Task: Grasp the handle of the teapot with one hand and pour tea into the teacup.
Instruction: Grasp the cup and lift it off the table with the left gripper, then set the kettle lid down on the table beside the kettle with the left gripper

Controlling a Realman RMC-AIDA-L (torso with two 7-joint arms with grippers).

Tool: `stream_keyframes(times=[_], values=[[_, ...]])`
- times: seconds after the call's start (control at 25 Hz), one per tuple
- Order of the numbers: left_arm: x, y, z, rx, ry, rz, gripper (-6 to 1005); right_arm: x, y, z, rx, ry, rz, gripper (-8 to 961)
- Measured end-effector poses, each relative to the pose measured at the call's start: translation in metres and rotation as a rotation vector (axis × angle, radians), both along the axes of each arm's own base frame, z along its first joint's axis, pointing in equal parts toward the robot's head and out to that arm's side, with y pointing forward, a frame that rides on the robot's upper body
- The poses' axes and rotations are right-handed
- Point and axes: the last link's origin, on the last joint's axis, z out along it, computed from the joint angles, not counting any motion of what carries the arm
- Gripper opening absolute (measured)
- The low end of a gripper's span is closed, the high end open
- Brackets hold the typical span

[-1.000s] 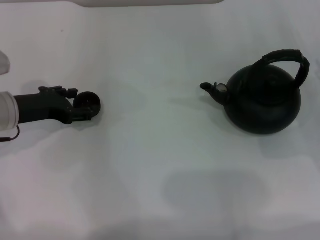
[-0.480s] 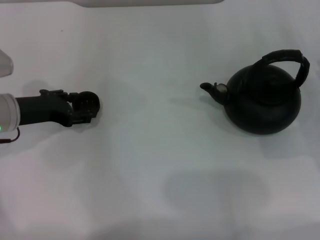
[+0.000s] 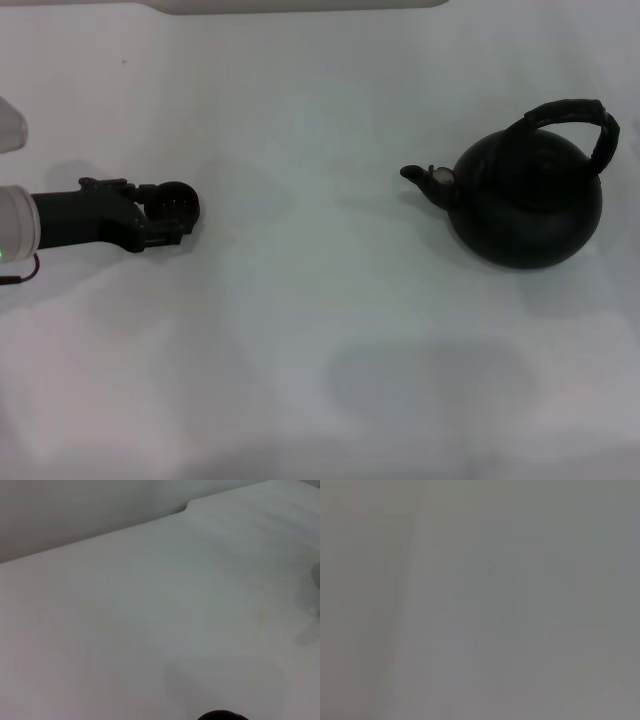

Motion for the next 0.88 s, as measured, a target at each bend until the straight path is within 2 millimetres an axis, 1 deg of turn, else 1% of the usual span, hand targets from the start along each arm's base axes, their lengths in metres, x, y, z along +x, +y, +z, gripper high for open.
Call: stream_keyframes(times=[0.52,0.88], values=[[0.023,0.005,0.005,-0.019,0.004,-0.098,701,0.000,0.000,0.000,0.001,0.000,0.000,877],[0.053,0.011,-0.010,-0.120,0.008,-0.216,701,-0.001,0.001,0.000,-0.002,-0.001,0.004,877]])
